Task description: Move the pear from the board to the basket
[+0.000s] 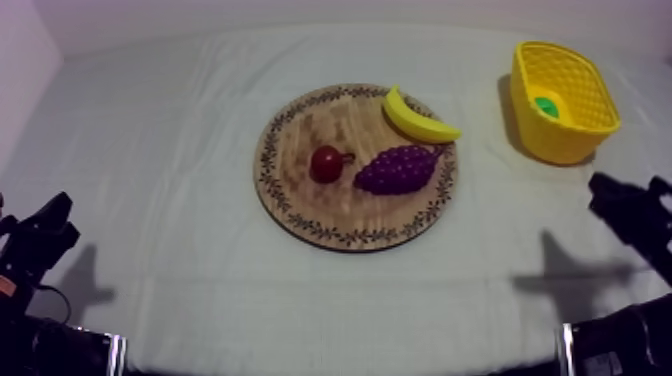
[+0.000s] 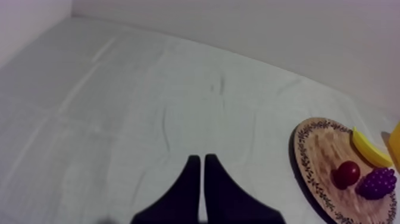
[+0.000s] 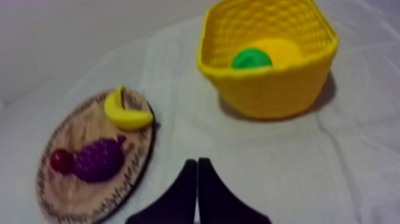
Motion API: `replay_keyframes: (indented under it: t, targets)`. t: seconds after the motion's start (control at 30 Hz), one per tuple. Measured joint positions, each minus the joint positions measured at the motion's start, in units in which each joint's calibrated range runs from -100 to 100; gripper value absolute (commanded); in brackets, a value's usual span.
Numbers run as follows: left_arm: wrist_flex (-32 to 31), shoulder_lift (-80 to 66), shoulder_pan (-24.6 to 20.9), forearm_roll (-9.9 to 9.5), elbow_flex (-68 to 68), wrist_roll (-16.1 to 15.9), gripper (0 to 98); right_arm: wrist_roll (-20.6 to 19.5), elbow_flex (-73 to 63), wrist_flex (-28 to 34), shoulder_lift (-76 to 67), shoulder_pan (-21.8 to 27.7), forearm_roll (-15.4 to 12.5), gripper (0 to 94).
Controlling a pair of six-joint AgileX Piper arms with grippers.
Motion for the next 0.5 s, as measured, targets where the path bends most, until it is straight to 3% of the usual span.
replay_keyframes:
  t: [0.1,0.27,0.5]
  targets:
    - [0.00,0.00,0.00,0.00,0.00,0.00,0.1,1.30,2.92,3.20,-4.31,0.04,0.17,0.2]
    - [0.00,0.00,0.00,0.00,0.00,0.00,0.1,0.14,3.53,6.92,-10.73,0.08,4.08,0.2]
    - [0.00,0.00,0.00,0.00,0.00,0.00,0.1,-1.86,3.88,7.09,-12.11,0.79,4.82,0.3]
